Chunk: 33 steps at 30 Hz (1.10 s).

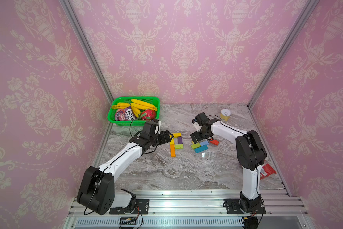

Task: Assemble the letter p with building blocks
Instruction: Pick up the building block from the center of the board.

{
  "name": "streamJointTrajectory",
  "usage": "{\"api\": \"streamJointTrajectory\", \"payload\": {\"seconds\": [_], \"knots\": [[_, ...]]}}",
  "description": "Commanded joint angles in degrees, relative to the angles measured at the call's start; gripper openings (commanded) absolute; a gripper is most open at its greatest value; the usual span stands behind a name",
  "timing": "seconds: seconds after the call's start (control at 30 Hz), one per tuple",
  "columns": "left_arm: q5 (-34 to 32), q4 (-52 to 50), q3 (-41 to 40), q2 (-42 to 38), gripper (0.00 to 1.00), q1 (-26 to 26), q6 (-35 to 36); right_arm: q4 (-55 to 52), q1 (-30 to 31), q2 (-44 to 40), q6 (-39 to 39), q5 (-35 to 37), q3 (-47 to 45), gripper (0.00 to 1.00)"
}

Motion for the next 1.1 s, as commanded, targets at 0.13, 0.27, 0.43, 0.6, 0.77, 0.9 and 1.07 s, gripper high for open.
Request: {"api": "streamJointTrajectory", "payload": {"seconds": [0.13,0.27,0.43,0.6,0.77,0.9,1.07], "knots": [[-1.5,-1.8,-0.7,-0.2,0.8,-0.2,0.3,-0.4,0.3,1.8,-4.4,-2.5,0.8,1.0],[-1.2,-1.8,-0.1,0.8,0.8,-0.2,0.2,-0.5,0.7,3.2,-4.6,-2.1,1.2,1.0],[-1.6,-2.1,0.1,1.2,0.79,-0.2,0.2,0.0,1.0,4.6,-3.9,-0.7,1.3,1.0],[-2.3,-2.4,-0.4,1.0,0.8,-0.2,0.0,0.3,1.0,5.8,-2.0,1.8,1.7,0.95],[-2.3,-2.3,-0.8,1.2,0.8,-0.1,0.0,0.9,1.0,6.2,0.8,3.9,1.8,0.76],[-1.8,-2.0,-1.2,1.4,0.8,-0.1,-0.1,1.5,-0.4,5.9,4.5,4.6,2.3,0.66],[-0.4,-2.0,-0.8,2.8,0.8,-0.1,0.2,0.7,-2.3,6.0,8.5,4.0,6.5,0.65]]}}
